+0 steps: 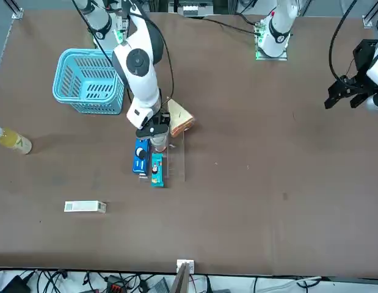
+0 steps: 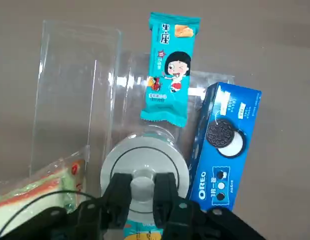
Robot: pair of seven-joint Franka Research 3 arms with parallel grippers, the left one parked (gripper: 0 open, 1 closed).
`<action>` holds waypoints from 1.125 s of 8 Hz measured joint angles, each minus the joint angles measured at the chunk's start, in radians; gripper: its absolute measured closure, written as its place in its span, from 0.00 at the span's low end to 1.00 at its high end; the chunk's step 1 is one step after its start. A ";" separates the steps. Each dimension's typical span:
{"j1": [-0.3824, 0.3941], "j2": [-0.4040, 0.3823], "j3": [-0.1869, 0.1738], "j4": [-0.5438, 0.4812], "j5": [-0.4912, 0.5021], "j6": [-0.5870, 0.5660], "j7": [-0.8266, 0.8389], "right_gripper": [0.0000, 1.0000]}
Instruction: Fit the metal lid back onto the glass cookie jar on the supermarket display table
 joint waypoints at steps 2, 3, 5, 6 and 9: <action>0.001 0.002 0.000 0.000 0.000 -0.002 0.001 0.62; 0.002 0.003 0.000 0.001 0.000 -0.002 0.002 0.61; 0.002 0.004 0.000 0.001 0.000 -0.002 0.002 0.59; 0.002 0.004 0.000 0.001 0.000 -0.002 0.002 0.59; 0.002 0.004 0.000 0.005 0.001 -0.010 0.002 0.57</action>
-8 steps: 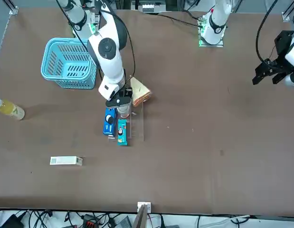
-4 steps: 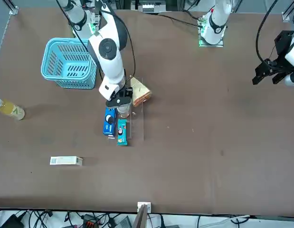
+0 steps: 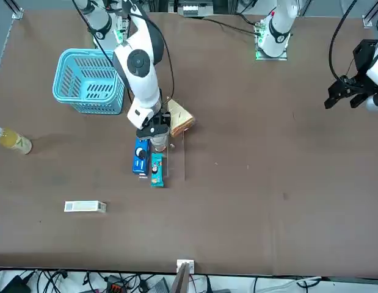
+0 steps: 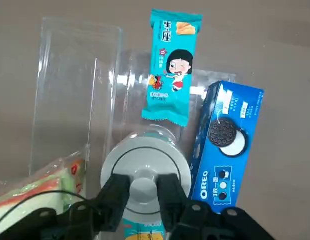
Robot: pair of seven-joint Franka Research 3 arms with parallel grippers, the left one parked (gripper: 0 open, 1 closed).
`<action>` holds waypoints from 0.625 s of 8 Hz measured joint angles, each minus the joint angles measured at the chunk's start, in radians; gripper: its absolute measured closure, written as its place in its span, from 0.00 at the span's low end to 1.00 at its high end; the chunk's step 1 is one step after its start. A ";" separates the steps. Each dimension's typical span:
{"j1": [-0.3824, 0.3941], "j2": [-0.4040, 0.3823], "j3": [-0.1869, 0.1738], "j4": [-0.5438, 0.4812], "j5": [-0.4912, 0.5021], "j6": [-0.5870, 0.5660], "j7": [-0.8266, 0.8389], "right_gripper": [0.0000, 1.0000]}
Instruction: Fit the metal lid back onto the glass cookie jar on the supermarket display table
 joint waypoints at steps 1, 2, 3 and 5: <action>0.001 0.001 0.001 0.006 0.002 -0.013 0.000 0.57; 0.003 0.002 0.003 0.009 0.004 -0.022 0.000 0.57; 0.004 0.002 0.003 0.011 0.004 -0.025 0.001 0.55; 0.006 0.002 0.003 0.011 0.005 -0.027 0.001 0.52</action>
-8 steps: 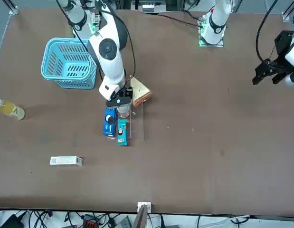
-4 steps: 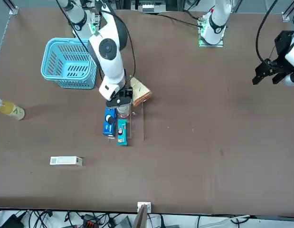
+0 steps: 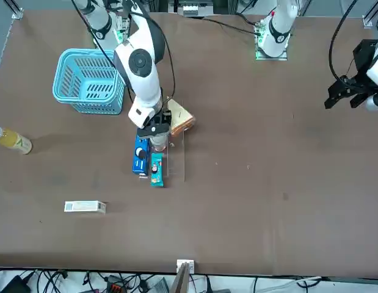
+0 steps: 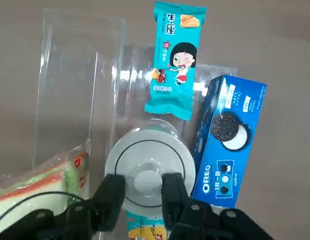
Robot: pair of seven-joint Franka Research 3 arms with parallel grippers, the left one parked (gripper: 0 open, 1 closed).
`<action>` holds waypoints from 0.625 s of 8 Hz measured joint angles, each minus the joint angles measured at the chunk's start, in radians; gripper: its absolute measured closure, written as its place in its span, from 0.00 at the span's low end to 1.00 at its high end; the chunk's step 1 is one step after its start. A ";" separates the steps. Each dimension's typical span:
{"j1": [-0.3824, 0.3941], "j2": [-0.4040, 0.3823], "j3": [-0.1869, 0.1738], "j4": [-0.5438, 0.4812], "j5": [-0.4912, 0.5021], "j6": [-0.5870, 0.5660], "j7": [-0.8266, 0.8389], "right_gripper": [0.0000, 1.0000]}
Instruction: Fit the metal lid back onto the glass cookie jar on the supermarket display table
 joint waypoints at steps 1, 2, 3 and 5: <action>0.001 0.000 0.000 0.001 0.000 -0.006 0.000 0.50; 0.002 0.000 0.000 0.004 0.000 -0.015 0.000 0.50; 0.002 0.000 0.000 0.014 0.000 -0.030 0.000 0.49; 0.002 -0.001 0.000 0.061 0.001 -0.084 0.000 0.49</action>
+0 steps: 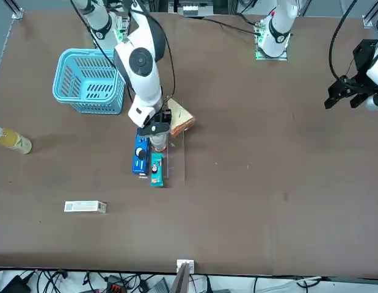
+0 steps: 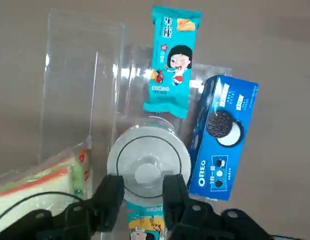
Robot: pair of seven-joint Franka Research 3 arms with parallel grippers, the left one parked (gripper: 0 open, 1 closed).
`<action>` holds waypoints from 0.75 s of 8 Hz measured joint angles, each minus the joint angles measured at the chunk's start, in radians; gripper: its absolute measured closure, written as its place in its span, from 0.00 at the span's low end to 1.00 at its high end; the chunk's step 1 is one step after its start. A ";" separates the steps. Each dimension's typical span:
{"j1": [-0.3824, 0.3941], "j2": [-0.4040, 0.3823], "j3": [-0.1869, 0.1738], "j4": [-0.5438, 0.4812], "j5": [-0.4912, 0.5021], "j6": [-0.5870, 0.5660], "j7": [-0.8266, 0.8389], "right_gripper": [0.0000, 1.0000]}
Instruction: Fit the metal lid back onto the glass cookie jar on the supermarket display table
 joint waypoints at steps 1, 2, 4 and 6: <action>0.000 -0.001 0.000 0.022 0.000 -0.023 0.000 0.49; 0.000 -0.005 0.000 0.041 0.000 -0.044 0.000 0.47; -0.009 -0.019 -0.004 0.095 0.000 -0.124 -0.011 0.37; -0.063 -0.062 -0.010 0.150 0.060 -0.232 -0.104 0.06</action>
